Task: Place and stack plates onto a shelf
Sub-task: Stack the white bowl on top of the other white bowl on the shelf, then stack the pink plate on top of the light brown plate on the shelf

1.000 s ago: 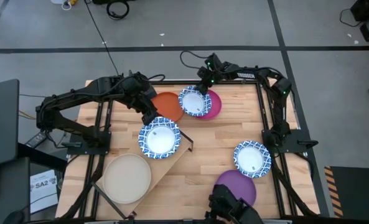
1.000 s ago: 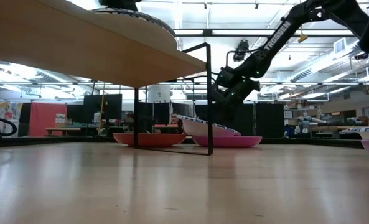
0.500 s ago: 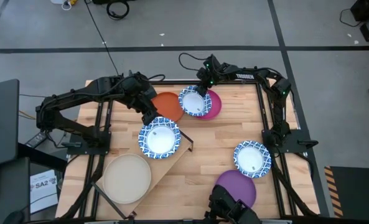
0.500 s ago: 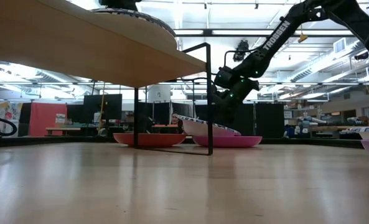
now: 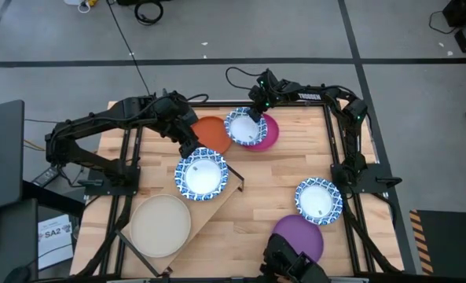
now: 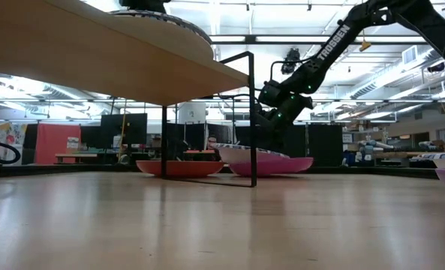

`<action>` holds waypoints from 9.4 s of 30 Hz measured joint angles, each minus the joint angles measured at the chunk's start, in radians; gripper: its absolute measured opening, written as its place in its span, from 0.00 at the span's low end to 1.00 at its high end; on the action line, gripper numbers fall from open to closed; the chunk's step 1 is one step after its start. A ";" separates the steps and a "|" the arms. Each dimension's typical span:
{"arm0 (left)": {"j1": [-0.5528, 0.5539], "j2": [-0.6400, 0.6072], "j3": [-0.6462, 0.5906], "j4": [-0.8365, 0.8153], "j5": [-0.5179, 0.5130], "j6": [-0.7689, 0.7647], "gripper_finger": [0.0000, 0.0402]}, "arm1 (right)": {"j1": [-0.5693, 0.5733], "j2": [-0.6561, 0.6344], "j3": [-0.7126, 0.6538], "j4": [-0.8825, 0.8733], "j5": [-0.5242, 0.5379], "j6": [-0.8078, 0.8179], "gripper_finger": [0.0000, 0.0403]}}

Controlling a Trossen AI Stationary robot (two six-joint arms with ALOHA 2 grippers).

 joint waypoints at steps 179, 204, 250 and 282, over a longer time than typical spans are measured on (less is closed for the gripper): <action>-0.002 -0.757 -0.900 0.890 -0.542 0.202 0.41 | 0.636 -0.277 0.000 0.383 0.105 0.419 0.04; -0.002 -0.757 -0.900 0.890 -0.541 0.202 0.41 | 0.651 -0.277 0.000 0.448 0.114 0.419 0.42; -0.002 -0.757 -0.900 0.890 -0.493 0.201 0.41 | 0.605 -0.313 0.000 0.193 0.157 0.201 0.61; -0.002 -0.758 -0.900 0.889 -0.493 0.201 0.41 | 0.402 -0.540 0.000 0.028 0.349 0.115 0.59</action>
